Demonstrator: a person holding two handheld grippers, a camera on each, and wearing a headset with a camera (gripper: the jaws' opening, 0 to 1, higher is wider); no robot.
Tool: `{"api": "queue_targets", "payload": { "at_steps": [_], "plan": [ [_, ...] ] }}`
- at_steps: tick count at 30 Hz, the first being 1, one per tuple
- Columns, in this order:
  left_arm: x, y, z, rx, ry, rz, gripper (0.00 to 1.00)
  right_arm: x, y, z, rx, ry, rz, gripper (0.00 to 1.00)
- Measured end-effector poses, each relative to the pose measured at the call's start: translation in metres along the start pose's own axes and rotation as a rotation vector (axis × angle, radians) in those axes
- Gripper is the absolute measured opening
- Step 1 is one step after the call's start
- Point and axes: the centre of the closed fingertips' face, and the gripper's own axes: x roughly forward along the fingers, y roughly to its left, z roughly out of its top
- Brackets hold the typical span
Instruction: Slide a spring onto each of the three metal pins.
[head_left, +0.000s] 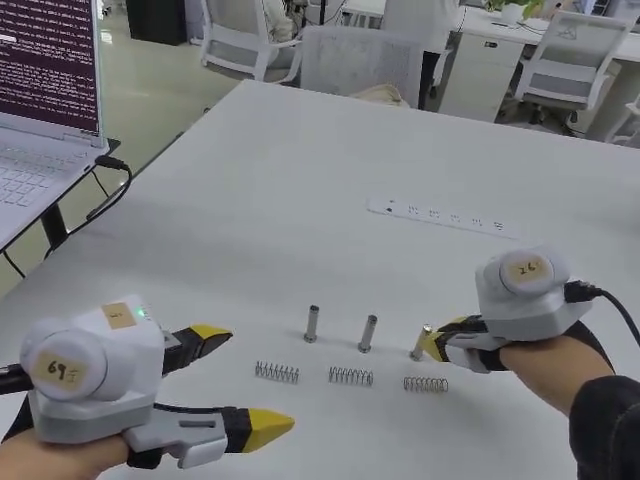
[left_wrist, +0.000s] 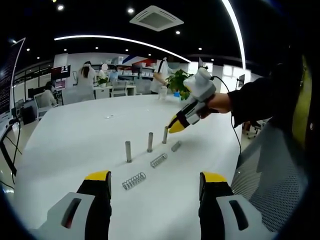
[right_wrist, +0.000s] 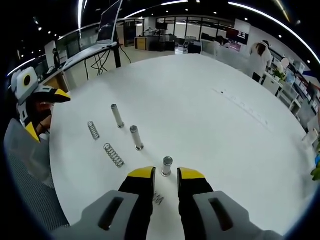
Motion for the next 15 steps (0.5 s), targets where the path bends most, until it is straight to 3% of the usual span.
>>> {"api": "queue_targets", "payload": {
  "at_steps": [6, 15],
  "plan": [
    [0.000, 0.001, -0.001, -0.001, 0.002, 0.001, 0.68, 0.000, 0.002, -0.012, -0.007, 0.020, 0.018, 0.16],
    [0.001, 0.001, -0.002, -0.001, 0.009, 0.001, 0.68, 0.005, 0.015, -0.029, -0.026, 0.064, 0.087, 0.18]
  ]
}}
